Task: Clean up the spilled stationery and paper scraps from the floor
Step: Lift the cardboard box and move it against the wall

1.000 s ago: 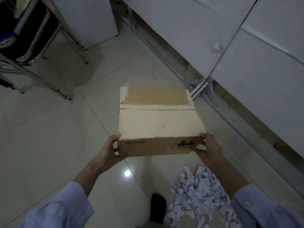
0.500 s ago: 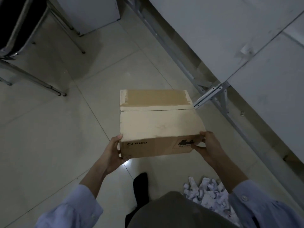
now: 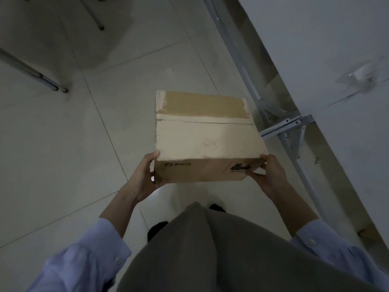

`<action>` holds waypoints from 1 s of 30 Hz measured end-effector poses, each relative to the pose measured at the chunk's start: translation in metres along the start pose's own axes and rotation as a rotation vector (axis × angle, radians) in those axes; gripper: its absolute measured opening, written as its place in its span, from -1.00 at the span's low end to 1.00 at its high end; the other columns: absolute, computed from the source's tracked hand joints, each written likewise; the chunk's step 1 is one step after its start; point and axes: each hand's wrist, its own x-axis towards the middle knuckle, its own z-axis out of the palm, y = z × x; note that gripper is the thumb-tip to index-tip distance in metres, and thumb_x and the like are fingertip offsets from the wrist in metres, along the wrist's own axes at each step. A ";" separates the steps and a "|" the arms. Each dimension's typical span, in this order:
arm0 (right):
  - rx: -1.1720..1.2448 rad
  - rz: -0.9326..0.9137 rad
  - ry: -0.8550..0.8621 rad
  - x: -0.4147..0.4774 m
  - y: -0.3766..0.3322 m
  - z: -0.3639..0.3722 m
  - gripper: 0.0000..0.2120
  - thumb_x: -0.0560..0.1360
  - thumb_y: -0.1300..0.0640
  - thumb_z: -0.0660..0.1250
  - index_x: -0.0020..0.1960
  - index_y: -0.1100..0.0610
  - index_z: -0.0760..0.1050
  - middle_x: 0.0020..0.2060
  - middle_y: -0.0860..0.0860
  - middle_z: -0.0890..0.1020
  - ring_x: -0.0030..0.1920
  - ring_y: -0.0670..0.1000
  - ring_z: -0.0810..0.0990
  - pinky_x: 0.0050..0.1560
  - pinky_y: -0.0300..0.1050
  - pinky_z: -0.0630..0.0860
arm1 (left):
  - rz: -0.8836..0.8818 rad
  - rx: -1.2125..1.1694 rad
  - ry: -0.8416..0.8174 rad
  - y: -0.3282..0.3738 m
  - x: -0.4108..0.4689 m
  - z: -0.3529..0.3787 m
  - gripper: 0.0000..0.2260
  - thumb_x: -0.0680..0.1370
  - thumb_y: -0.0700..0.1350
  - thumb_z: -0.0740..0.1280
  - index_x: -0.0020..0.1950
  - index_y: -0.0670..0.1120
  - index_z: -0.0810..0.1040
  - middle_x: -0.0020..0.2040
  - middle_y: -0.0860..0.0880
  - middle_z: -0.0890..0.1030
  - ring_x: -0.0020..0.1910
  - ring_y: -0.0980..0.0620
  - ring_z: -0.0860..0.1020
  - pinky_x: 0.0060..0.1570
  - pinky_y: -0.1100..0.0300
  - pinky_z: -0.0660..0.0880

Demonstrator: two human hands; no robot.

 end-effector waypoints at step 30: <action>-0.196 -0.152 -0.169 0.268 -0.061 0.028 -0.78 0.57 0.36 0.09 0.08 0.08 0.34 0.20 0.08 0.41 0.10 0.07 0.49 0.07 0.01 0.58 | 0.235 0.081 0.321 -0.020 0.246 0.110 -0.69 0.65 -0.13 0.12 0.36 -0.17 0.42 0.11 -0.06 0.47 0.13 -0.03 0.46 0.20 0.16 0.47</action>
